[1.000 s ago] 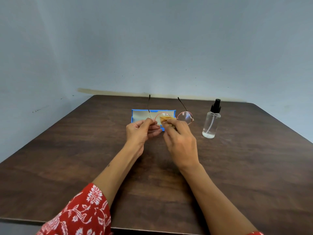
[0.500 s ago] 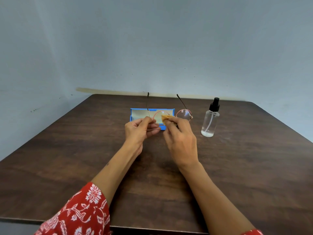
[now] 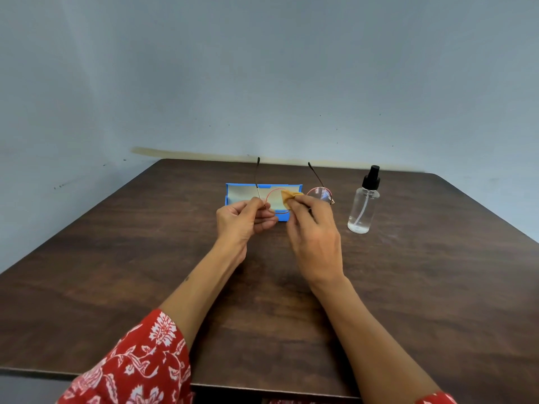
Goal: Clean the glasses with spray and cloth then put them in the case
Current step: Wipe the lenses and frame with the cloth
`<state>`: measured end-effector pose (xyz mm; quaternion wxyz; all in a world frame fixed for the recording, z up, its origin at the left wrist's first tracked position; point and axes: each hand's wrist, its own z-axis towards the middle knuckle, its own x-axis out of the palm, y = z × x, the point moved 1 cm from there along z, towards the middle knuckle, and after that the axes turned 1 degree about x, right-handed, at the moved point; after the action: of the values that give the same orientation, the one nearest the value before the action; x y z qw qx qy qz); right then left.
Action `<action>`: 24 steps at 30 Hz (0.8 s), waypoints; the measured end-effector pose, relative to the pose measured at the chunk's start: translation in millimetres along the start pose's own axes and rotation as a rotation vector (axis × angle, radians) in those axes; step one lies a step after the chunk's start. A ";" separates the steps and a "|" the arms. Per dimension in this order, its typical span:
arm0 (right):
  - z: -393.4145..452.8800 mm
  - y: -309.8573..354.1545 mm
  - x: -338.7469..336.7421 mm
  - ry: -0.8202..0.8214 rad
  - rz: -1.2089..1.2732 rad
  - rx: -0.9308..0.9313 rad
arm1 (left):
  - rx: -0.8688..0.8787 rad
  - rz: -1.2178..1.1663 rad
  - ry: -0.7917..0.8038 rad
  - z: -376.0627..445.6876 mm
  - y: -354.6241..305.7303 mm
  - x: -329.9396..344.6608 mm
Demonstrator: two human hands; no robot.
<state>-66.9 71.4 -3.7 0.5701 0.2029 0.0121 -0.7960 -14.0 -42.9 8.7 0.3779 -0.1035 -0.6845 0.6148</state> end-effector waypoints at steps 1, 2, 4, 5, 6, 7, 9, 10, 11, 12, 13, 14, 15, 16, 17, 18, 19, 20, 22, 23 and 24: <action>0.3 0.2 0.3 -0.003 -0.004 -0.007 | 0.000 0.000 0.002 0.1 0.3 0.3; 0.1 1.3 0.5 0.003 0.001 -0.017 | 0.000 0.000 0.004 -0.1 0.7 0.8; -0.8 4.4 0.9 0.031 0.021 -0.048 | 0.000 0.000 0.005 -0.7 1.4 2.0; -1.5 5.8 1.1 0.052 0.028 -0.067 | 0.002 0.003 0.001 -0.7 1.6 2.5; -2.3 6.7 1.2 0.072 0.032 -0.085 | 0.006 0.008 -0.006 -0.3 1.8 2.1; -3.2 7.1 1.3 0.087 0.034 -0.094 | 0.011 0.012 -0.014 0.2 1.9 1.1; -3.9 5.7 1.2 0.088 0.033 -0.071 | 0.015 0.008 -0.019 1.5 1.8 -0.7; -3.4 4.2 0.8 0.078 0.035 -0.044 | 0.012 0.003 -0.015 2.0 1.8 -0.9; -2.7 2.6 0.4 0.066 0.042 -0.015 | 0.008 -0.001 -0.011 2.4 1.8 -0.9; -1.8 1.2 -0.4 0.051 0.051 0.007 | 0.003 -0.003 -0.009 2.5 2.0 -0.7; -0.8 0.2 -1.4 0.035 0.056 0.020 | -0.001 -0.005 -0.007 2.4 2.4 -0.1; 0.3 -0.2 -2.3 0.021 0.055 0.026 | -0.004 -0.004 -0.003 2.1 3.0 0.6; 1.3 0.1 -2.8 0.015 0.048 0.028 | -0.007 0.000 0.002 1.8 3.5 1.1; 1.8 1.0 -3.0 0.014 0.043 0.028 | -0.008 0.004 0.006 1.4 4.0 1.5; 1.9 2.4 -2.6 0.020 0.045 0.027 | -0.008 0.007 0.011 1.3 4.1 1.6; 1.4 4.1 -1.6 0.030 0.053 0.021 | -0.004 0.008 0.014 1.2 4.2 1.6; 0.6 5.6 -0.8 0.046 0.060 0.004 | 0.001 0.006 0.013 1.1 4.0 1.5; 0.0 6.5 0.0 0.064 0.063 -0.021 | 0.005 0.005 0.008 1.2 3.5 1.5; -2.2 7.7 1.0 0.106 0.062 -0.070 | 0.013 0.010 -0.014 2.3 2.9 0.6; -3.3 7.8 1.0 0.123 0.058 -0.081 | 0.016 0.011 -0.024 2.7 2.9 0.1; -3.9 7.2 0.6 0.129 0.051 -0.080 | 0.016 0.009 -0.027 2.8 2.9 -0.2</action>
<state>-59.2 69.3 -5.9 0.5957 0.2313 0.0754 -0.7655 -16.6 -44.5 6.1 0.3666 -0.0951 -0.6840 0.6234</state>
